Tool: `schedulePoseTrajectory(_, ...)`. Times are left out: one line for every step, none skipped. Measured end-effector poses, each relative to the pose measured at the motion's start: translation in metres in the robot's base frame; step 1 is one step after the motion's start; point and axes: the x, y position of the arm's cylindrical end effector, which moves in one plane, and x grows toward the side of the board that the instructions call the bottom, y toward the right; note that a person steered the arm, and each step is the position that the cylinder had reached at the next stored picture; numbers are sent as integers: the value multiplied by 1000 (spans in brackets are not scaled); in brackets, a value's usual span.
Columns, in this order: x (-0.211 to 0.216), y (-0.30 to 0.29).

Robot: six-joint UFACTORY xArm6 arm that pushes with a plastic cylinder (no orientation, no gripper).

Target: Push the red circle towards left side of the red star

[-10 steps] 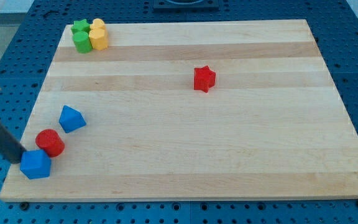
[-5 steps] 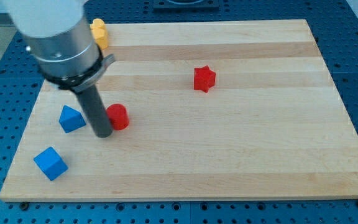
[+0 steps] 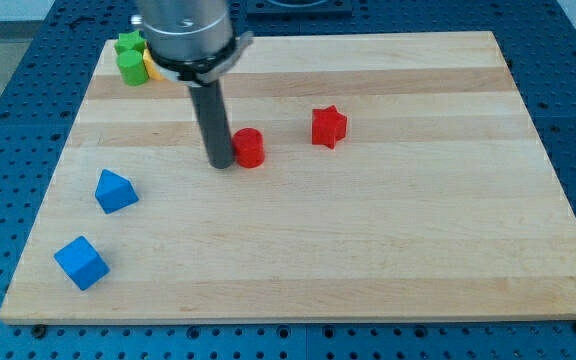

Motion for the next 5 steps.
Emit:
schedulePoseTrajectory(-15, 13)
schedulePoseTrajectory(-34, 23)
schedulePoseTrajectory(-45, 43)
schedulePoseTrajectory(-46, 63)
schedulePoseTrajectory(-46, 80)
